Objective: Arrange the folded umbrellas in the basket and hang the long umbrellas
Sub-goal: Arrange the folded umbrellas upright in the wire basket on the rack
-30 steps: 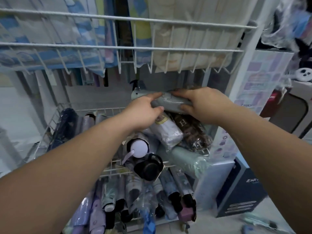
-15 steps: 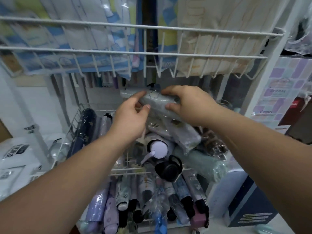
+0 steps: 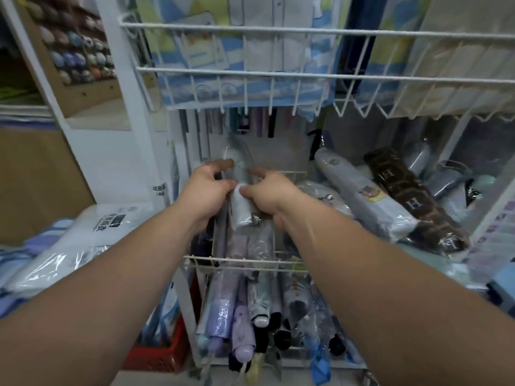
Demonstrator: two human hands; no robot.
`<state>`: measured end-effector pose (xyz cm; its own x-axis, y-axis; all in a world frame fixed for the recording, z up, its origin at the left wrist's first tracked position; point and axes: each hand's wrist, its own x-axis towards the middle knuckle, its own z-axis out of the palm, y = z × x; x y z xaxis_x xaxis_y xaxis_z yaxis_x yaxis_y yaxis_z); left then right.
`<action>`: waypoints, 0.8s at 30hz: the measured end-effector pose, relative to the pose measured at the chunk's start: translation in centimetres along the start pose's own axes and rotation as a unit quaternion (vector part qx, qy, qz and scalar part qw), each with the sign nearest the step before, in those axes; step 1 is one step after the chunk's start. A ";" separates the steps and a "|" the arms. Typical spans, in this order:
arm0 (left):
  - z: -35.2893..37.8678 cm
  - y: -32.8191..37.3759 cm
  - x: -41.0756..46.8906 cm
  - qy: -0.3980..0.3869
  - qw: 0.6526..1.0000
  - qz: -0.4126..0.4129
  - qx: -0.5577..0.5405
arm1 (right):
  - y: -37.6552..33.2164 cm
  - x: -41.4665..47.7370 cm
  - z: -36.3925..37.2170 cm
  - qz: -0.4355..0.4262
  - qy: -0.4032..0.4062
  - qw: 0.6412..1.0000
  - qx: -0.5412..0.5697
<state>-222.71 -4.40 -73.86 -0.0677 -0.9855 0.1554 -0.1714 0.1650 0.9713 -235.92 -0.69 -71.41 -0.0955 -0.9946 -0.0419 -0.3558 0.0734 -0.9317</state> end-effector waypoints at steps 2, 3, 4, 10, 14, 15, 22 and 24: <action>-0.6 -0.9 -0.3 -0.001 0.999 0.004 0.044 | 1.7 0.1 1.5 0.026 -0.004 0.998 0.059; -0.7 -1.4 -0.3 -0.002 0.998 0.008 0.069 | 2.5 0.4 2.1 0.031 -0.003 0.998 0.061; -0.8 -1.8 -0.3 -0.004 0.995 0.009 0.098 | 3.3 0.6 2.6 0.035 0.002 0.998 0.059; -0.8 -3.2 -0.5 -0.032 0.968 0.007 0.247 | 5.8 1.0 4.3 0.031 0.011 0.999 0.041; -1.1 -3.5 -0.5 -0.037 0.940 0.030 0.336 | 7.1 1.8 5.1 0.025 0.027 0.998 0.057; -1.3 -3.6 -0.4 -0.037 0.934 0.035 0.353 | 7.2 2.0 5.1 0.018 0.030 0.997 0.065; -1.5 -4.1 -0.3 -0.068 0.915 0.035 0.396 | 8.0 3.1 5.3 -0.016 0.003 1.000 0.020; -1.6 -4.0 -0.4 -0.077 0.931 0.009 0.356 | 8.0 3.2 4.7 -0.017 -0.021 0.999 0.028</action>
<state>-220.43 -4.73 -77.53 -0.2079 -0.9741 0.0892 -0.7729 0.2194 0.5954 -234.71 -3.62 -80.73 -0.0441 -0.9987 -0.0249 -0.3049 0.0372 -0.9517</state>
